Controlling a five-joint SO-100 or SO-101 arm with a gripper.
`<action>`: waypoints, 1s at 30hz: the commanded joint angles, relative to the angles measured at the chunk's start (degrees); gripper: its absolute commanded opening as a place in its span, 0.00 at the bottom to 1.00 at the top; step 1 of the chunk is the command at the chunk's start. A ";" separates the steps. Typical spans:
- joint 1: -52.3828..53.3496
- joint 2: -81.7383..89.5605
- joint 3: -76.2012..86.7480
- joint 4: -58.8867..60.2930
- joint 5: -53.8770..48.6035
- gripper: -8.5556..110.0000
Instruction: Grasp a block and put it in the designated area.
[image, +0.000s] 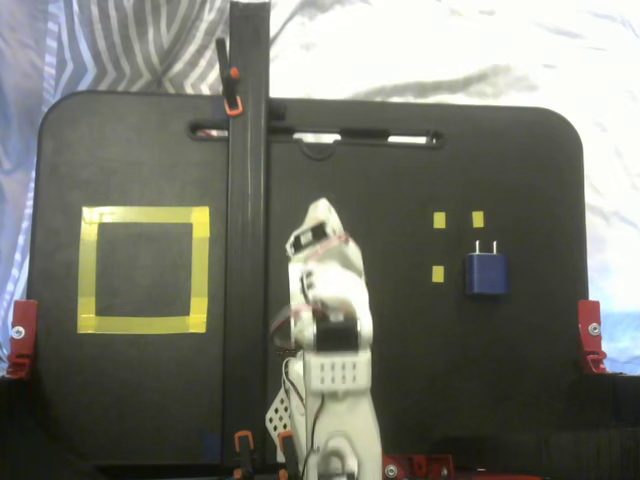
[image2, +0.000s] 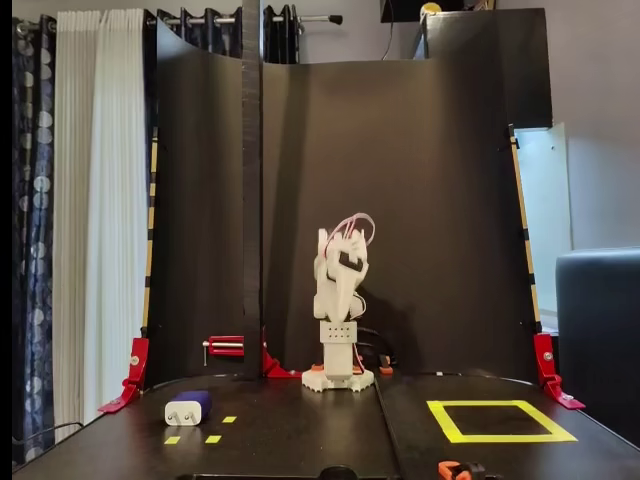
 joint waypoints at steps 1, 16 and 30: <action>0.70 -5.19 -5.01 0.35 -6.42 0.08; 11.87 -28.74 -21.18 26.37 -52.82 0.08; 34.45 -37.27 -30.32 36.56 -85.96 0.08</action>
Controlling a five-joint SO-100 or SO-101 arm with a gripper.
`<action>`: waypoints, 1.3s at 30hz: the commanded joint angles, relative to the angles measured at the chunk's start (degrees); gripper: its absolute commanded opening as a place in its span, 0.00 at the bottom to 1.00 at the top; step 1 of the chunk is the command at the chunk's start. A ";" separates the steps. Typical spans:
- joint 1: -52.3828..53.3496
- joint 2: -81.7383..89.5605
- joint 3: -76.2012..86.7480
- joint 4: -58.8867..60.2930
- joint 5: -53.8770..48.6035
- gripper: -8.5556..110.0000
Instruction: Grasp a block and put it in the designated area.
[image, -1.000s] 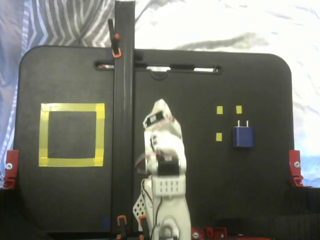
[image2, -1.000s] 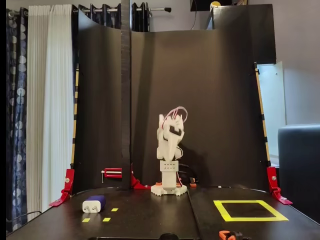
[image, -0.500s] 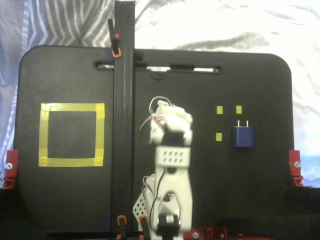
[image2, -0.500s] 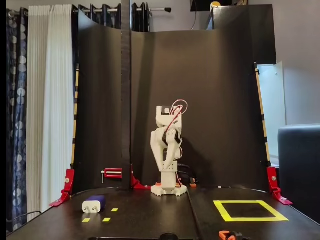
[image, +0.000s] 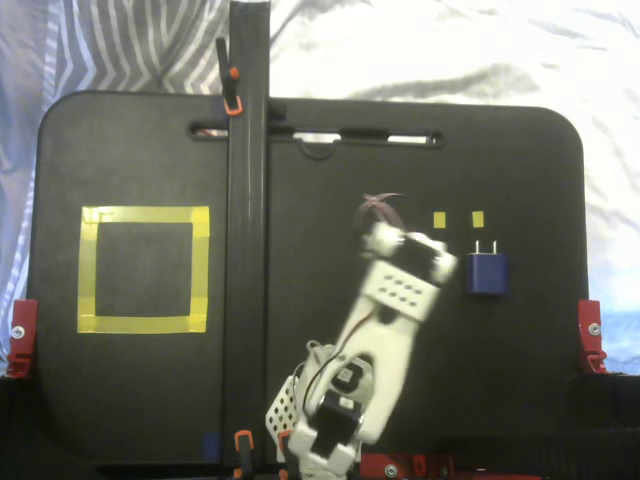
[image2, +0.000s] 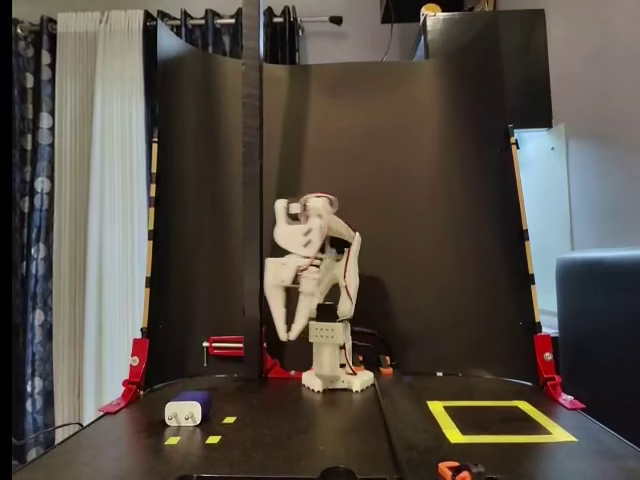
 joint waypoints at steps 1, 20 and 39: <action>4.57 -1.58 -2.46 -1.05 -4.75 0.08; 19.51 -25.75 -16.87 -10.72 -19.69 0.08; 27.07 -44.74 -32.96 -11.34 -25.05 0.08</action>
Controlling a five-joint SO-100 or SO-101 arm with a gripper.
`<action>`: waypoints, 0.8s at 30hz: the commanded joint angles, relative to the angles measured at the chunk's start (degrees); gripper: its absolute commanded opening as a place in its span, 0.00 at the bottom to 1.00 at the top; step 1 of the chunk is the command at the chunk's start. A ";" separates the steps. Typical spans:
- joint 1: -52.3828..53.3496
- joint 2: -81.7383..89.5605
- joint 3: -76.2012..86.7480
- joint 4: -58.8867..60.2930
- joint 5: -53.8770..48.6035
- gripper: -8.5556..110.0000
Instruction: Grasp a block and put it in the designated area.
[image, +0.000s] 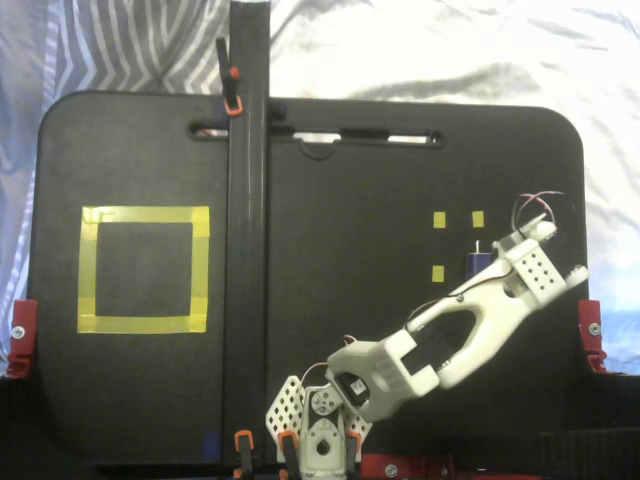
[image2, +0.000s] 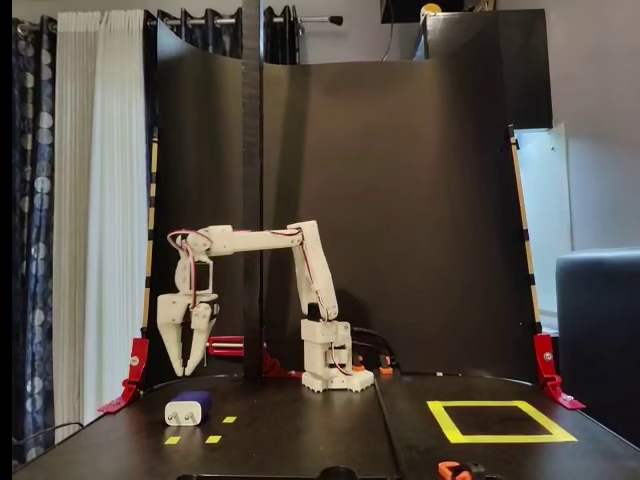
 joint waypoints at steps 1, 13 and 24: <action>0.35 -0.35 -2.20 -0.09 -0.44 0.08; 0.44 -0.35 -2.20 -2.11 -0.53 0.25; 0.62 -1.14 -2.29 -3.69 -1.58 0.41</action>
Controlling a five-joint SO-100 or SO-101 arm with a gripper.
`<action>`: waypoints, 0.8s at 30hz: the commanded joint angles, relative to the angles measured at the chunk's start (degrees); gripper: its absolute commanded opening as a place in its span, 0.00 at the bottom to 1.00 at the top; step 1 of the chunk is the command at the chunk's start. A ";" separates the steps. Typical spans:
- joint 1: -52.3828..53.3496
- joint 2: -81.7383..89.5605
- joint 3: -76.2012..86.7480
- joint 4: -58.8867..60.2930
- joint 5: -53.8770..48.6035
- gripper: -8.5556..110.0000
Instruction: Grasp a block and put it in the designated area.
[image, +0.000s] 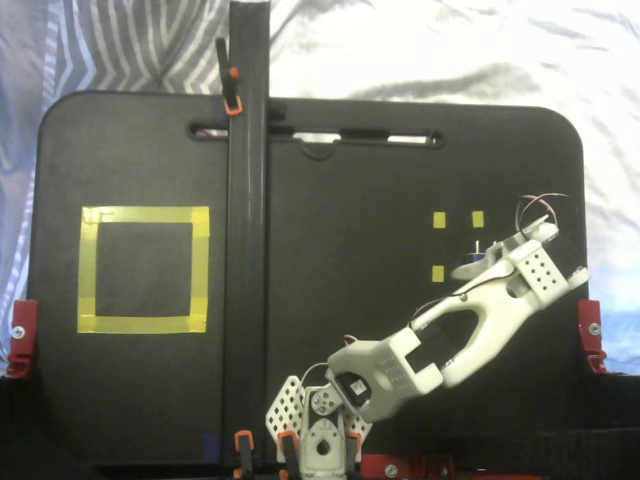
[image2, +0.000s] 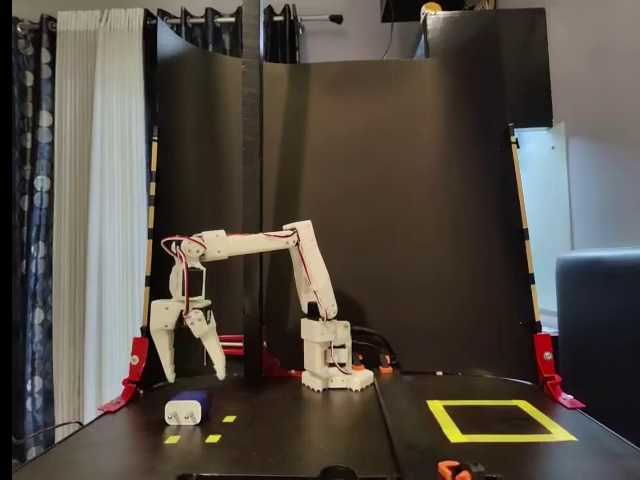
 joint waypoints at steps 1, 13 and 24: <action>0.18 0.26 -2.11 -0.26 -0.26 0.41; 0.70 -5.71 -2.02 -5.01 1.76 0.41; 1.23 -12.04 -2.02 -11.07 2.64 0.41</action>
